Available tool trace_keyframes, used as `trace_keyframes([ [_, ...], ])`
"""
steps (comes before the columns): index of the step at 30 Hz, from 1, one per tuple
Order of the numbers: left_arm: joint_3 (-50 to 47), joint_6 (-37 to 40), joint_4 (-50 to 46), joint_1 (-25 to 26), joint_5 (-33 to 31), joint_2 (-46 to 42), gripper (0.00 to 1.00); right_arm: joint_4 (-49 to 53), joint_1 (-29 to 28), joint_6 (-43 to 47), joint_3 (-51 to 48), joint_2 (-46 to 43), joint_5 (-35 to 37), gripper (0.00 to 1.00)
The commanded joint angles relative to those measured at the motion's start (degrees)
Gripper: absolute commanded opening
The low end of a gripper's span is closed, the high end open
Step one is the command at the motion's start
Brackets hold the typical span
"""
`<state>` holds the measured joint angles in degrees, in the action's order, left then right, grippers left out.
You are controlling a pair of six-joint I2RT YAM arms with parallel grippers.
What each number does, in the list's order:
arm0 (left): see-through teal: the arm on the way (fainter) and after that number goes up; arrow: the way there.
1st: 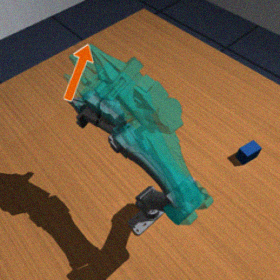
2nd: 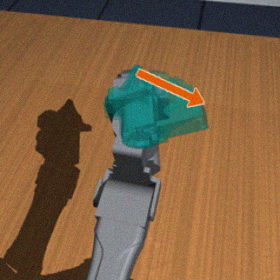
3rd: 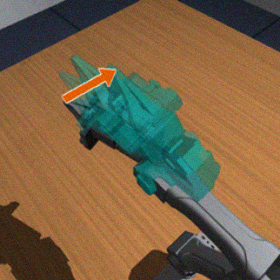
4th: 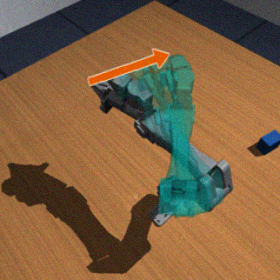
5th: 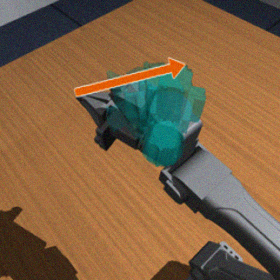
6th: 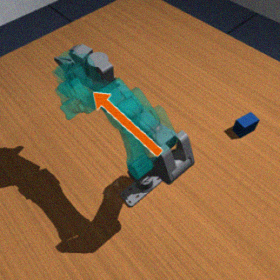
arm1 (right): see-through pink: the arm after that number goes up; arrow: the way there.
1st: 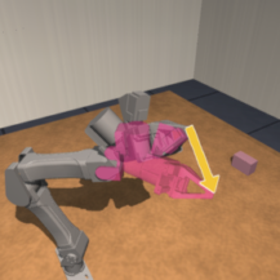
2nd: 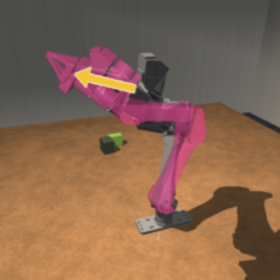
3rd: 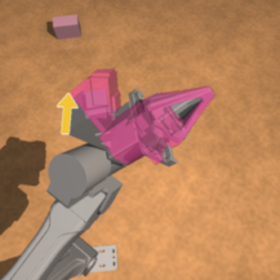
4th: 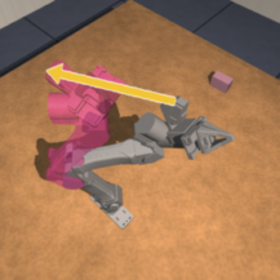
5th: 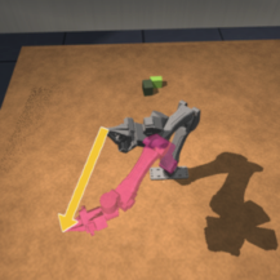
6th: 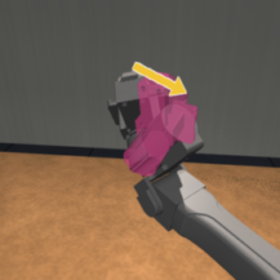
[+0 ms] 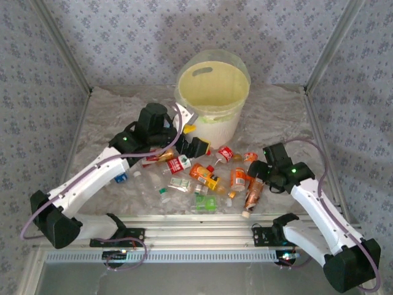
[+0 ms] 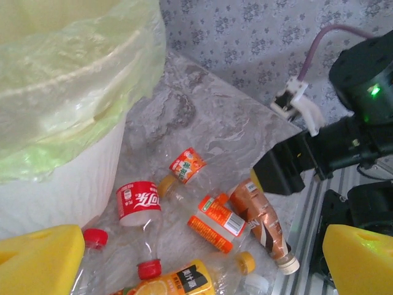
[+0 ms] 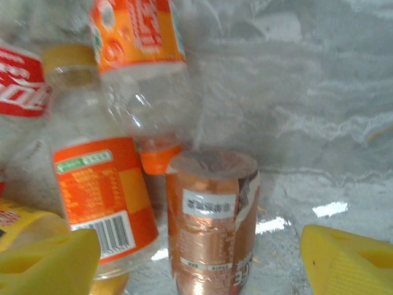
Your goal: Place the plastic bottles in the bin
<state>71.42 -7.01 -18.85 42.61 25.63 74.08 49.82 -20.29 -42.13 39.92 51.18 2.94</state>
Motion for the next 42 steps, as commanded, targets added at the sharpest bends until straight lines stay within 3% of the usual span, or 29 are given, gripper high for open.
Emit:
trace_keyframes([
  [1,-1.43,0.18,2.92,1.15,1.24,0.47,0.99,-0.36,-0.37,-2.92,-2.82,-0.4,-2.92,0.87],
  [12,-3.47,2.49,-0.7,9.26,-8.68,1.8,0.99,-5.11,-2.4,-6.37,-10.05,0.29,-4.98,0.83],
  [28,-3.31,2.4,-1.01,9.9,-9.34,3.79,1.0,-13.06,-2.5,-6.05,-13.55,4.73,-3.18,0.71],
  [36,-3.47,3.38,-1.0,9.86,-11.19,2.05,1.0,-9.64,-2.55,-6.22,-12.31,-0.67,0.03,0.53],
  [42,-3.98,3.62,-0.36,9.45,-14.11,-0.77,1.0,-3.4,-2.47,-1.69,-5.82,-6.15,3.73,0.51],
])
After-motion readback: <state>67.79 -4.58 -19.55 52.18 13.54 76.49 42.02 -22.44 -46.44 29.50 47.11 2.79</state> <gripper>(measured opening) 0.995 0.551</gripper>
